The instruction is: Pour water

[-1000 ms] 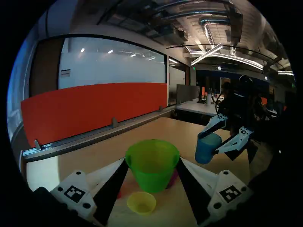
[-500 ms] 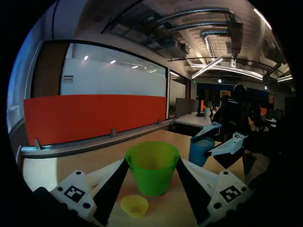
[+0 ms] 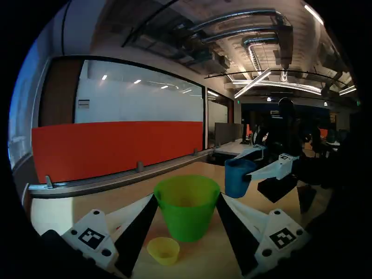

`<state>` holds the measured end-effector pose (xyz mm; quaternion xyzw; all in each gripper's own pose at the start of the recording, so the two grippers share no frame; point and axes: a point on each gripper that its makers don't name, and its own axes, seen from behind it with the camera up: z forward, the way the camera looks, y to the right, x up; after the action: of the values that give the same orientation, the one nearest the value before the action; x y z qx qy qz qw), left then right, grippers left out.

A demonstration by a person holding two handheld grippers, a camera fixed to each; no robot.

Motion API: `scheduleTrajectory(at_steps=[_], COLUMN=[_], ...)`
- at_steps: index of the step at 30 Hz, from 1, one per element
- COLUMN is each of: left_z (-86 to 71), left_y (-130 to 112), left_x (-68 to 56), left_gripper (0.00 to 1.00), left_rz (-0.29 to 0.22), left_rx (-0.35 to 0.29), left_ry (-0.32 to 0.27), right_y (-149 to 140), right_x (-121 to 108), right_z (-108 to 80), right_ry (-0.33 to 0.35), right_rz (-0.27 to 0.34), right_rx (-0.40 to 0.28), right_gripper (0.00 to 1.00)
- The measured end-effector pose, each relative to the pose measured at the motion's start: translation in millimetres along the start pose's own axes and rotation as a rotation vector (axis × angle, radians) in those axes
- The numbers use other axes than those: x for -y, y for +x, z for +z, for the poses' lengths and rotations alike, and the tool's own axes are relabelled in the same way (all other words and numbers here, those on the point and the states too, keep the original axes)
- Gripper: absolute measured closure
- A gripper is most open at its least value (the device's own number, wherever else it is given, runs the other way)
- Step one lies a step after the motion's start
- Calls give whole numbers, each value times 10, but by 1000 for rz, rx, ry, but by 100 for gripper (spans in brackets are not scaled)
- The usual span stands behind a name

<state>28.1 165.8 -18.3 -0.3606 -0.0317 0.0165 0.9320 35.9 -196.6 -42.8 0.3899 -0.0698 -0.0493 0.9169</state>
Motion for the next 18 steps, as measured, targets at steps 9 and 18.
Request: scheduleTrajectory(at_steps=[9, 18], left_z=[-72, -112], left_y=[-92, -158], left_x=[-21, -69], left_gripper=[13, 13], left_rz=[-8, 12], left_rx=[-1, 7], left_ry=[8, 14], right_y=[94, 216], right_x=[18, 20], right_z=[48, 113], right_ry=[3, 9], right_rz=[-24, -27], right_rx=[-11, -40], right_gripper=[8, 8])
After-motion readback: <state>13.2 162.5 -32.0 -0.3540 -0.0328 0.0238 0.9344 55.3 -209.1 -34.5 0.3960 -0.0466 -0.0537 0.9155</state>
